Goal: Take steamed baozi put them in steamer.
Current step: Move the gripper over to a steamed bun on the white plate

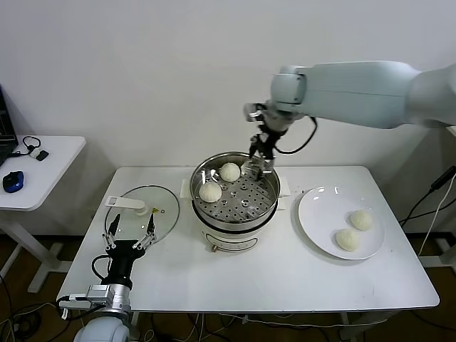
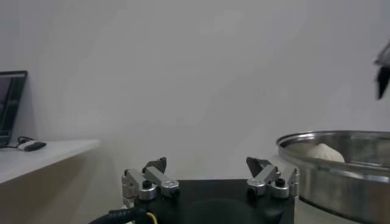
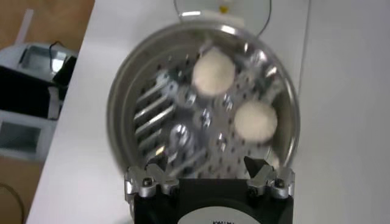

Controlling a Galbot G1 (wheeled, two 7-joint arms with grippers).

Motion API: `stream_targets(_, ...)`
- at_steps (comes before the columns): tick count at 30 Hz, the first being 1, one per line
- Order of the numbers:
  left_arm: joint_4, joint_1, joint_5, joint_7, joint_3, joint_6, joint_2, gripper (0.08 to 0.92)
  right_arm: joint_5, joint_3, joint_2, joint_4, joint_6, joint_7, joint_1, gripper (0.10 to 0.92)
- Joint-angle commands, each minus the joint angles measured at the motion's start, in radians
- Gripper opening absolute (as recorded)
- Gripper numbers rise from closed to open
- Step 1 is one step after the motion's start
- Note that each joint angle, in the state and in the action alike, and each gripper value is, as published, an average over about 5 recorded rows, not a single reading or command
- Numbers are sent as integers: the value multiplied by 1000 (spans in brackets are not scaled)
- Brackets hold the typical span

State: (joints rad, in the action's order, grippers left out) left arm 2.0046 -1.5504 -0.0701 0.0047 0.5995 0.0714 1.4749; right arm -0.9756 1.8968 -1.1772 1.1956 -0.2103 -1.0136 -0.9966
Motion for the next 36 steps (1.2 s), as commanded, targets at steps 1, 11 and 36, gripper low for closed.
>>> stream_targets(1,3,-11,29,-1,-9,4,22,823,182,139,330,164,125,-78,-114,823)
stream_targets(11,-4,-22,65,-5,-17,10,50,823,412,149,508,140,248,-93,5,823)
stream_targets(36,-31,-22,80,-20,0,14,64,823,618,-204,587,-29,242,15,485,823)
